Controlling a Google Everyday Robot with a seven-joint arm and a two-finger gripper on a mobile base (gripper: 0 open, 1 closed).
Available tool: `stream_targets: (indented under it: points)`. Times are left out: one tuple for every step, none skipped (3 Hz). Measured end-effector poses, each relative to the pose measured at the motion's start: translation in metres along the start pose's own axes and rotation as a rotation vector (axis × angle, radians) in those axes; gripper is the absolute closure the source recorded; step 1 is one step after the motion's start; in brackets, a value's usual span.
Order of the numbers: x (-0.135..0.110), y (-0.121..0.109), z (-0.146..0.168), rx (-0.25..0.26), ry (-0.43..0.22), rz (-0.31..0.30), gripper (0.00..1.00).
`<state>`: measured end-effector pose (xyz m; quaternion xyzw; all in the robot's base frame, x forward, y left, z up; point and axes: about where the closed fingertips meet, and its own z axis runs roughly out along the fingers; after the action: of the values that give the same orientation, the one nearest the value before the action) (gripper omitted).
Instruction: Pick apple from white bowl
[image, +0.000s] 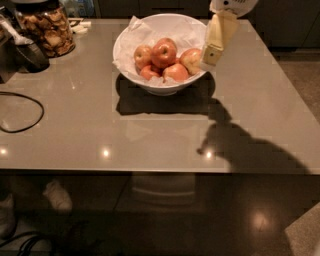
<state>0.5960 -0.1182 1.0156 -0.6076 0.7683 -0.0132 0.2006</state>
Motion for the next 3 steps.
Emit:
stream_targets:
  points:
    - [-0.007, -0.006, -0.002, 0.021, -0.019, -0.003, 0.0]
    - [-0.009, -0.007, 0.003, 0.0, -0.048, 0.03, 0.0]
    - [-0.037, -0.019, 0.026, -0.053, -0.086, 0.086, 0.0]
